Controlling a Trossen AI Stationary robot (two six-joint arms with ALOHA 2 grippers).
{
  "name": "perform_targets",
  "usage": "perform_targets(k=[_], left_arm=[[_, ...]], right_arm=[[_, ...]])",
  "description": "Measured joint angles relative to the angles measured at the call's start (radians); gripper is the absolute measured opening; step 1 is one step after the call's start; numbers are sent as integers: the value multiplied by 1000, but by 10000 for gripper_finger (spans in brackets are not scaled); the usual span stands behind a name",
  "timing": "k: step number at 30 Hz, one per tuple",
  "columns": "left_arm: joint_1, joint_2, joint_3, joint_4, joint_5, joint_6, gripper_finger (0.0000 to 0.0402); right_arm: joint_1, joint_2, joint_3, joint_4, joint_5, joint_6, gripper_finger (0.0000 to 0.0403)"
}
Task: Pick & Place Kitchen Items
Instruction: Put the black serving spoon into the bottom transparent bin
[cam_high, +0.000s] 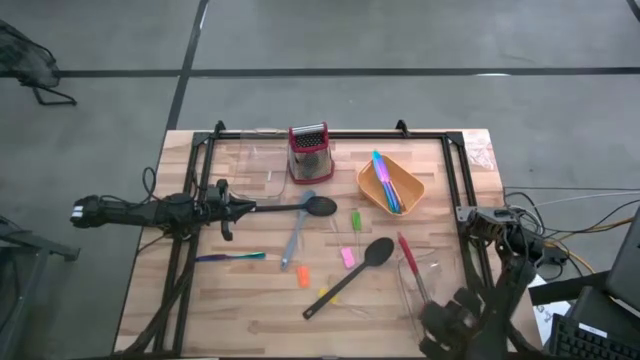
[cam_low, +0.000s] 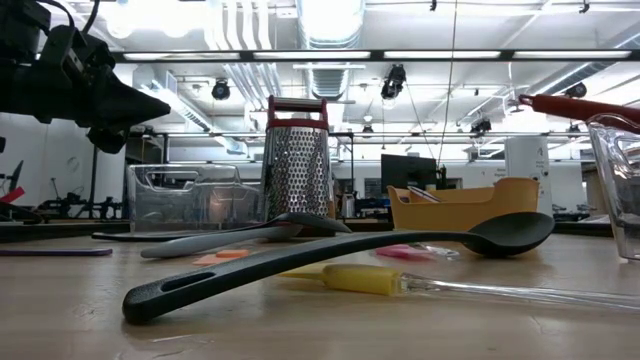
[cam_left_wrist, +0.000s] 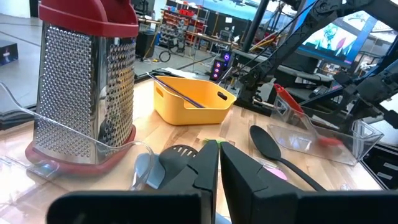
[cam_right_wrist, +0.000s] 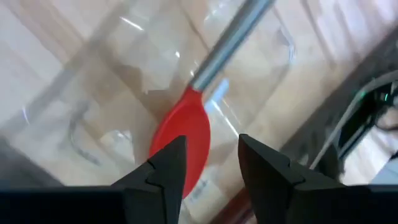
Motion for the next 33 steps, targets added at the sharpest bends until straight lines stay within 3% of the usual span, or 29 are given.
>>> perform_targets(k=[12,24,33], left_arm=[[0,0,0,0,0,0,23],[0,0,0,0,0,0,22],[0,0,0,0,0,0,23]], right_arm=[[-197,0,90,8,257,-455,158],[-372,2,92,172,346,-945,135],[-500,2,90,384,339,-1318,163]])
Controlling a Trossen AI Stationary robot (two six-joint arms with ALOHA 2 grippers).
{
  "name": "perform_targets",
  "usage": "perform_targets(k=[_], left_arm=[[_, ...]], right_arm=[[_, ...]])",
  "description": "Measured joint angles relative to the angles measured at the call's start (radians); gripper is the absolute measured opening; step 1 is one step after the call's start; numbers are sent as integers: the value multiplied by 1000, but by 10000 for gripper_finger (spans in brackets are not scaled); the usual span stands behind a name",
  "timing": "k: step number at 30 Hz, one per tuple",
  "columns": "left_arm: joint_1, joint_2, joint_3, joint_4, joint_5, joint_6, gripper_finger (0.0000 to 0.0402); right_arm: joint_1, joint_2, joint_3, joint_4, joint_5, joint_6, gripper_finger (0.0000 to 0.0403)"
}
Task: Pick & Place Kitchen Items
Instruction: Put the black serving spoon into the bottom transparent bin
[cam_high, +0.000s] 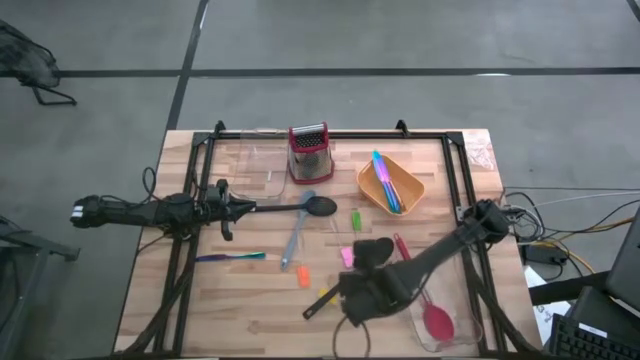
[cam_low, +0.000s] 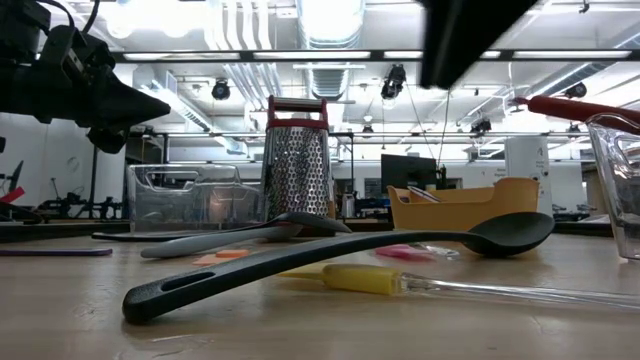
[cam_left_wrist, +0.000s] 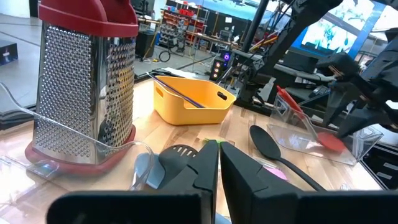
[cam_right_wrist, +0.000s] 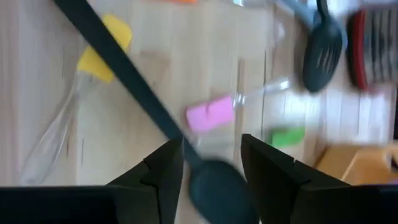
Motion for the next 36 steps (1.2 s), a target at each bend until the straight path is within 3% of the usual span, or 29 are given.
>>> perform_targets(k=[6,14,23,28,36], left_arm=[[0,0,0,0,0,0,21],[0,0,0,0,0,0,21],[0,0,0,0,0,0,23],[0,0,0,-1,0,0,21],[0,0,0,0,0,0,22]], right_arm=[[-57,0,-25,121,-82,-137,185],[-90,0,-120,263,-185,-201,200],[-114,2,-230,366,-250,-240,189],[-124,3,-285,427,-336,-249,182],[-128,4,-352,505,-338,-268,202]])
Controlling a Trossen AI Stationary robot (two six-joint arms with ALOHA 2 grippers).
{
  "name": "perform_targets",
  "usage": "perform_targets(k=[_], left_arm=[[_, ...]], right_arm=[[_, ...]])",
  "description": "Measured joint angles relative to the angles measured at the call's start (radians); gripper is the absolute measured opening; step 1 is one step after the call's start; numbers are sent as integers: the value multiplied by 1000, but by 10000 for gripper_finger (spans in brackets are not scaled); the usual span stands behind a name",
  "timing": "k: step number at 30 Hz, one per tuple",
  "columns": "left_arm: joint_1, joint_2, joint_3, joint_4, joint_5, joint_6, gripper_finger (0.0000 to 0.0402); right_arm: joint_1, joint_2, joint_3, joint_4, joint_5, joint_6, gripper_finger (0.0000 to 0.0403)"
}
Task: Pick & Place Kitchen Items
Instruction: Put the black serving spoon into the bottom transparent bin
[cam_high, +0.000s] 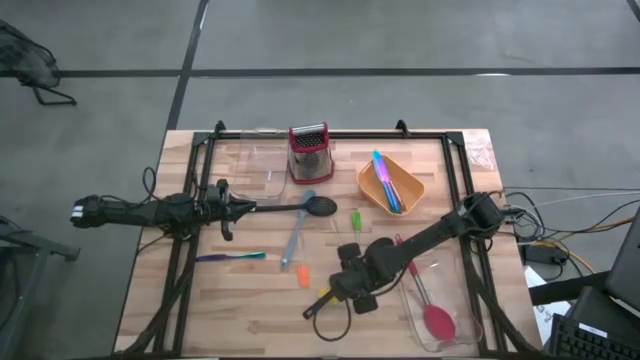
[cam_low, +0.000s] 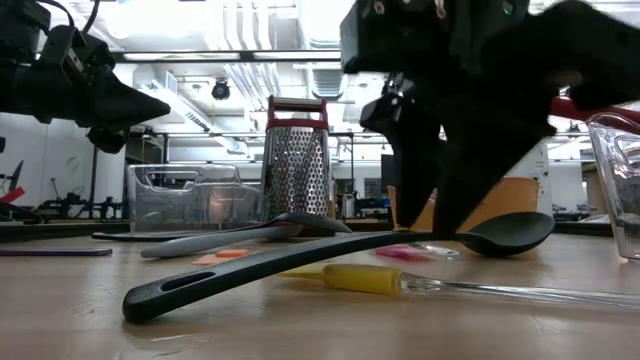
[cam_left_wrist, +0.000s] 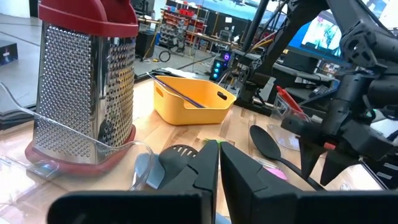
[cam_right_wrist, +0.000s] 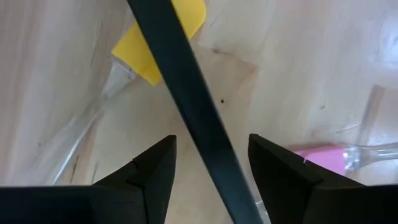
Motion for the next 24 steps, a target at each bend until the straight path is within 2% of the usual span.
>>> perform_targets(k=[5,10,24], left_arm=[[0,0,0,0,0,0,22],[0,0,0,0,0,0,23],[0,0,0,0,0,0,21]], right_arm=[[-9,0,-40,22,0,0,207],[-25,0,-72,46,0,-3,188],[-31,0,-35,58,11,-86,67]])
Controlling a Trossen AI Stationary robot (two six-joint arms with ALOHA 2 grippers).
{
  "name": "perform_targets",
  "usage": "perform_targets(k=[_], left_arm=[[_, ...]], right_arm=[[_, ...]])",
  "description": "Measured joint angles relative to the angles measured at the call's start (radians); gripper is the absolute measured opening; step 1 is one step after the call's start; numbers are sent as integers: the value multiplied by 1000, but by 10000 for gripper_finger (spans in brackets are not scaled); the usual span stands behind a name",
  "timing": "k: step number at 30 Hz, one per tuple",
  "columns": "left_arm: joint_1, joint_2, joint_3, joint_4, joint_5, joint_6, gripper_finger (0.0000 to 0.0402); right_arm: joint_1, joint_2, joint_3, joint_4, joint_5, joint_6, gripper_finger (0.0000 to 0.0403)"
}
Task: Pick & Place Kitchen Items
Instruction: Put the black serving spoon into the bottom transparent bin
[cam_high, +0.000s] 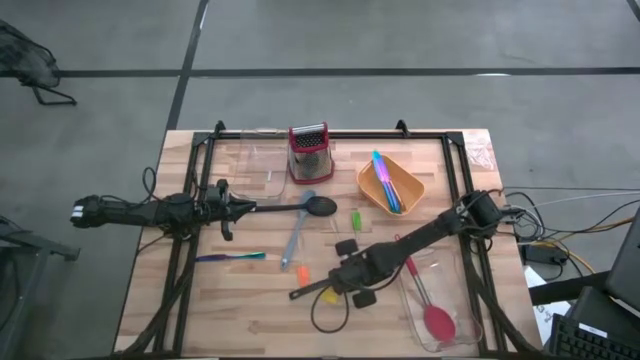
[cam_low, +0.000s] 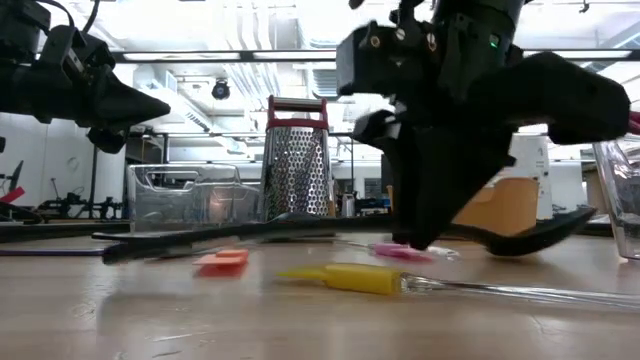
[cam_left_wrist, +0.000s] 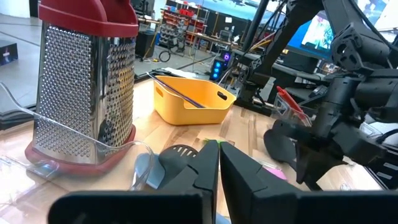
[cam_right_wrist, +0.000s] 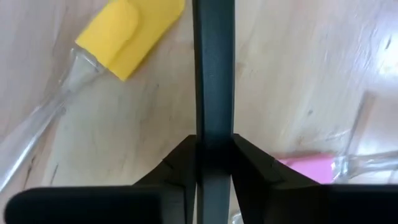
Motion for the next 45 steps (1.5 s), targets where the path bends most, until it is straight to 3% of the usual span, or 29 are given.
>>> perform_targets(k=[10,19,26,32,37,45], left_arm=[[0,0,0,0,0,0,21],[0,0,0,0,0,0,23],[0,0,0,0,0,0,22],[0,1,0,-1,0,0,22],[0,1,0,-1,0,0,22],[0,2,0,-1,0,0,21]], right_arm=[[-10,-3,115,-24,120,-3,90],[-13,-30,243,-64,139,107,68],[1,-124,254,-173,288,374,82],[38,-204,254,-286,331,625,70],[88,-235,253,-480,421,867,80],[188,-241,252,-735,466,1228,72]])
